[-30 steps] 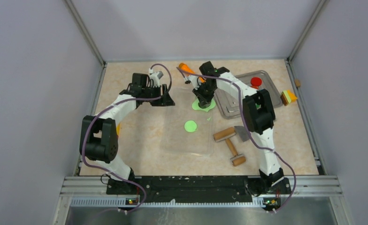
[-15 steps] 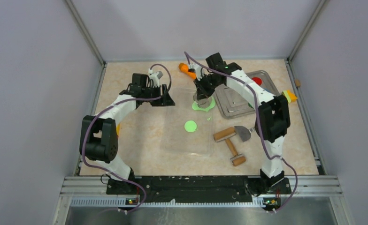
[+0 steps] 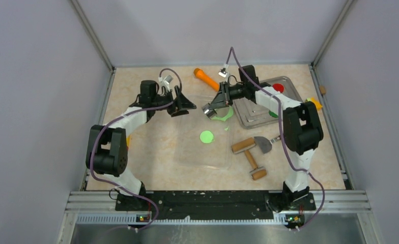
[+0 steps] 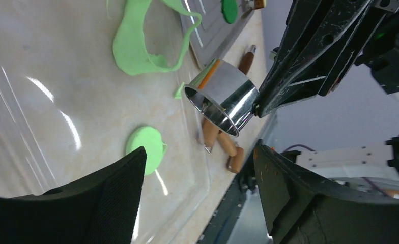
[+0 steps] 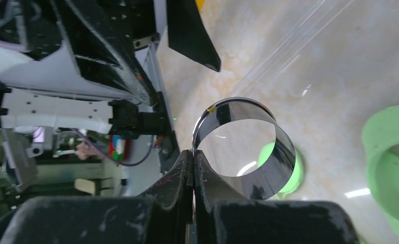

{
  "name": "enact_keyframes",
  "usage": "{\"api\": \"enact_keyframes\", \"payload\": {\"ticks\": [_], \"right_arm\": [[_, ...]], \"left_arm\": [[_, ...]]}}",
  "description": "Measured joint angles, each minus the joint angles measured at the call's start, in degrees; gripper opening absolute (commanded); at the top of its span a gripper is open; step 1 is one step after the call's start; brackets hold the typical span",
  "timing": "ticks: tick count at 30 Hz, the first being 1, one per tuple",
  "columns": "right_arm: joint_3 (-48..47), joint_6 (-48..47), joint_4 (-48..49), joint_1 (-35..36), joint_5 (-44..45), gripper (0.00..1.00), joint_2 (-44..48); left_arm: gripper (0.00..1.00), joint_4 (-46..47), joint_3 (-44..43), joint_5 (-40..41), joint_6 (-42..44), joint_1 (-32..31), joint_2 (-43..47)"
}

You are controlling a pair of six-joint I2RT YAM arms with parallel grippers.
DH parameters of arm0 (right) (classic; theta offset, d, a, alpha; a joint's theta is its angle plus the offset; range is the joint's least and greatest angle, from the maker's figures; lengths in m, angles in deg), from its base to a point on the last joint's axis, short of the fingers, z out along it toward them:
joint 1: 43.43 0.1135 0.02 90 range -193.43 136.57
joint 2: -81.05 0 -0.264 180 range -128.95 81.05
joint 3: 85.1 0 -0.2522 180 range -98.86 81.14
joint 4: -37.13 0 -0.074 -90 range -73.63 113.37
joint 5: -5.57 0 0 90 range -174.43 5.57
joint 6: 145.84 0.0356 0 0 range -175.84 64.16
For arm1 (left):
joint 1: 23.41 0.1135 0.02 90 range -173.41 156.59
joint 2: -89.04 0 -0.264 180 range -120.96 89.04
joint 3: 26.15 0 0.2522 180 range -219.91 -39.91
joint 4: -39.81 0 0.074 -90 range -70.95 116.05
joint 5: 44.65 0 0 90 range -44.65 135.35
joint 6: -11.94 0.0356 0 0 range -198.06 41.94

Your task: Roll out the dumpling wrappers from the dough

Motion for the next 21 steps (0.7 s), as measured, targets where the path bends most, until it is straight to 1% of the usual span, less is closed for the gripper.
{"api": "enact_keyframes", "payload": {"ticks": [3,7,9,13,21], "right_arm": [[2.71,7.96,7.41,0.35,-2.75,0.0,-0.02],[3.13,13.92,13.25,0.37,-3.82,0.0,-0.02],[3.13,15.56,15.08,0.48,-3.96,0.0,-0.02],[3.08,17.2,16.65,0.76,-3.91,0.0,-0.22],[2.23,17.73,16.76,2.78,-3.45,0.0,-1.97]], "left_arm": [[0.79,7.61,5.14,-2.54,-11.58,1.07,-0.13],[0.71,14.1,7.41,-5.11,-22.45,1.57,-2.01],[0.67,17.81,7.58,-6.23,-26.32,1.57,-3.02],[0.62,23.78,7.67,-7.74,-33.29,1.55,-4.46],[0.52,28.28,7.69,-7.8,-43.54,1.55,-6.75]]}}
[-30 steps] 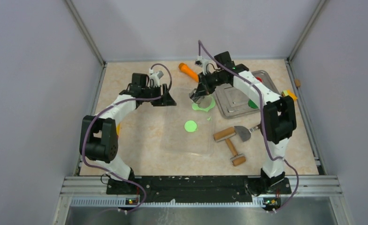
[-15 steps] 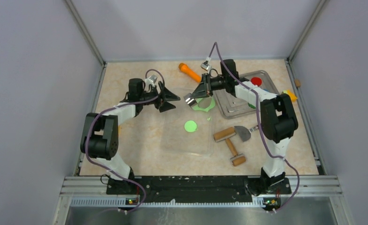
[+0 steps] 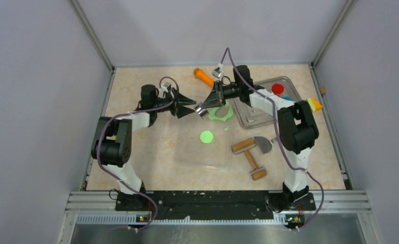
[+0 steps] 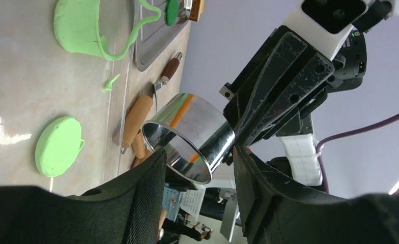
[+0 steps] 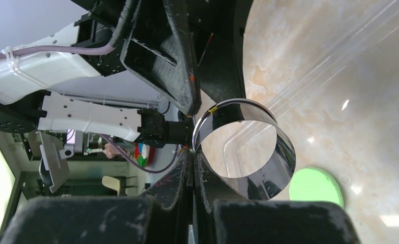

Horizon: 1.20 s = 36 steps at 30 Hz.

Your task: Roll out the dumpling wrappers from the dough

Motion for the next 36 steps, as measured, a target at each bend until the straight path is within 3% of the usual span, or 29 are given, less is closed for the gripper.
{"api": "enact_keyframes", "payload": {"ticks": [7,13,17,23,26,29,36], "right_arm": [[-1.9,0.04,0.0,1.97,0.63,0.02,-1.22],[-2.62,-1.79,-1.42,2.91,2.34,0.03,-1.99],[-2.67,-3.61,-3.48,2.93,3.56,0.1,-2.47],[-2.91,-7.58,-8.41,2.97,5.4,0.36,-2.51],[-2.91,-10.19,-11.23,2.99,6.73,0.48,-2.4],[-2.8,-15.1,-16.61,2.99,9.77,0.52,-1.31],[2.16,-32.06,-31.21,2.25,20.59,0.59,12.55]], "left_arm": [[0.38,0.72,-0.04,0.13,-5.77,0.0,-0.83],[0.17,0.87,-0.04,0.17,-7.19,0.22,-0.83],[0.0,0.04,-0.04,0.44,-7.04,0.74,-0.83],[0.0,-2.05,-0.02,1.51,-3.54,1.22,-0.81],[0.0,-4.26,-0.11,2.1,1.64,1.4,-0.76],[0.0,-11.13,-0.81,3.85,11.37,1.44,0.07],[0.0,-40.57,-9.27,14.93,45.51,0.92,8.48]]}}
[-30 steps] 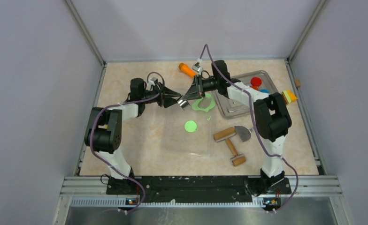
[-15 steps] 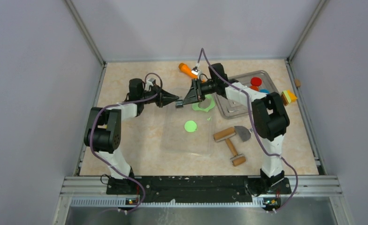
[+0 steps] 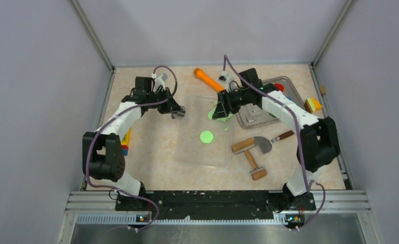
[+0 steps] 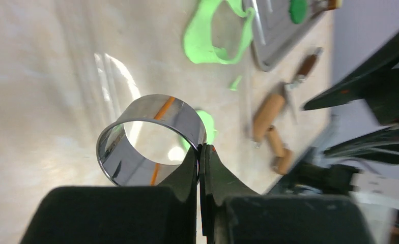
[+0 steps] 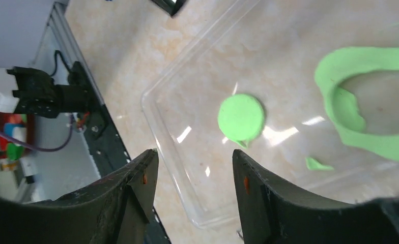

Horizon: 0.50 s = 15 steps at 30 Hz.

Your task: Roll out the dumpling wrappers from the dough

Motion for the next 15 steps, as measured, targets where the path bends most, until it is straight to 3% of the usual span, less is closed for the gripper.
{"api": "enact_keyframes", "payload": {"ticks": [6,12,15], "right_arm": [[4.5,-8.61,-6.73,-6.82,11.15,0.61,12.46],[6.71,-20.72,-15.37,-18.93,16.7,0.61,15.85],[8.07,-24.59,-17.62,-23.1,19.78,0.61,16.46]], "left_arm": [[0.0,-22.71,-11.26,16.96,28.59,-0.7,2.08],[0.0,-35.65,-14.12,29.81,40.11,-0.72,-5.92],[0.1,-37.53,-12.59,33.35,42.27,-0.74,-7.72]]}}
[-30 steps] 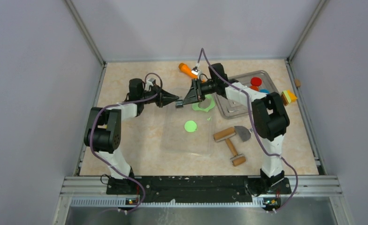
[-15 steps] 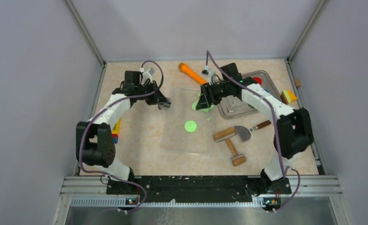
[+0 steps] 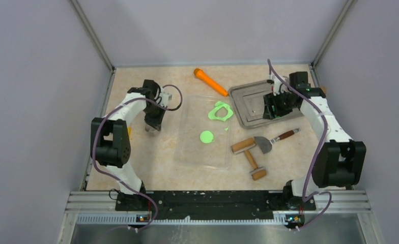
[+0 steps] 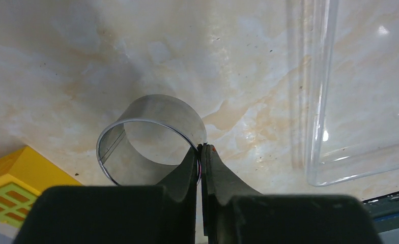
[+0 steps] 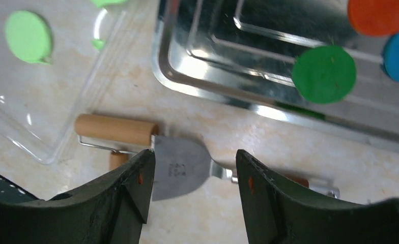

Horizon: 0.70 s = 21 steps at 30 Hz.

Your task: Roll out the dumpling wrappers from the dough

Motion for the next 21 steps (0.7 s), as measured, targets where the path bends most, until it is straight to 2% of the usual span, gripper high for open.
{"api": "enact_keyframes", "payload": {"ticks": [2,5,10,17,21], "right_arm": [[2.19,-1.29,-0.5,-2.86,2.4,0.61,1.09],[5.07,-0.81,-1.46,-7.41,4.31,0.62,1.92],[8.24,4.22,-0.7,-17.84,8.22,0.64,1.86],[8.66,9.62,0.15,-25.38,9.73,0.64,0.96],[10.69,13.35,0.83,-26.14,9.68,0.64,0.44]], "left_arm": [[0.16,-0.79,0.17,1.51,0.94,-0.17,-0.61],[0.3,-0.85,0.17,2.69,1.51,-0.55,-2.08],[0.42,-1.86,-0.39,2.95,2.12,-1.14,-3.21],[0.44,-4.35,-5.07,3.19,3.91,-1.88,-2.16],[0.52,-4.02,-7.28,2.6,5.14,-3.52,0.92]]}}
